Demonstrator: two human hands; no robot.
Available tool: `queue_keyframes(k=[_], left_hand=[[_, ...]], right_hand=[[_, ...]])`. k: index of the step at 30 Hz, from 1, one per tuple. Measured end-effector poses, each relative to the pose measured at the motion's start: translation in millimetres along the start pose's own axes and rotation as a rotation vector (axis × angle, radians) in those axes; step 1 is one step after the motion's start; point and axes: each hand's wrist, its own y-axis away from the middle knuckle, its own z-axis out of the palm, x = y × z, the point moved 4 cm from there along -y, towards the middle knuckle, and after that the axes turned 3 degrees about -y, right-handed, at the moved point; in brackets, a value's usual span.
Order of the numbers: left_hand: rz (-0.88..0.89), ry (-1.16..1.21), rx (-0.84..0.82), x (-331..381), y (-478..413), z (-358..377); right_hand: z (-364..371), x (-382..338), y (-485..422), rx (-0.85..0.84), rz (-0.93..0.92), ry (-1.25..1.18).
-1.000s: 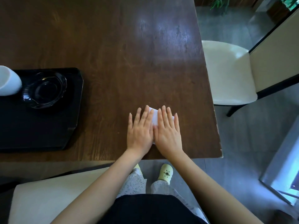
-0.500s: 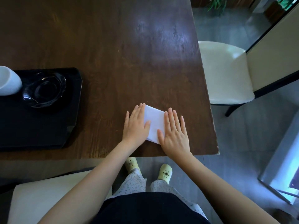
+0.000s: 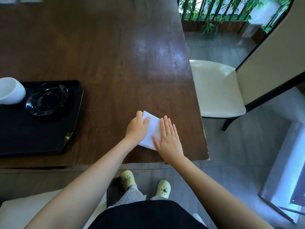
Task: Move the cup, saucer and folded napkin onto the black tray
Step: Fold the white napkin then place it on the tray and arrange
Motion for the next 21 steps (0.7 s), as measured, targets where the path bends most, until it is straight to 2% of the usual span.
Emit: queue_keyframes(k=[3, 4, 6, 8, 15, 21], left_hand=[[0.161, 0.125, 0.078, 21, 8, -13], [0.216, 0.193, 0.106, 31, 9, -20], [0.302, 0.321, 0.173, 56, 8, -39], [0.354, 0.437, 0.271, 81, 5, -62], [0.371, 0.613, 0.588, 149, -6, -133], [0.329, 0.551, 0.871, 158, -13, -175]], right_hand=[[-30, 2, -8, -0.003, 0.099, -0.556], [-46, 2, -13, 0.050, 0.164, -0.730], [-85, 5, -29, 0.245, 0.304, -0.887], [-125, 2, -45, 0.374, 0.343, -0.935], [-230, -36, -81, 0.670, 0.177, -0.820], [-266, -68, -103, 0.726, 0.061, -0.760]])
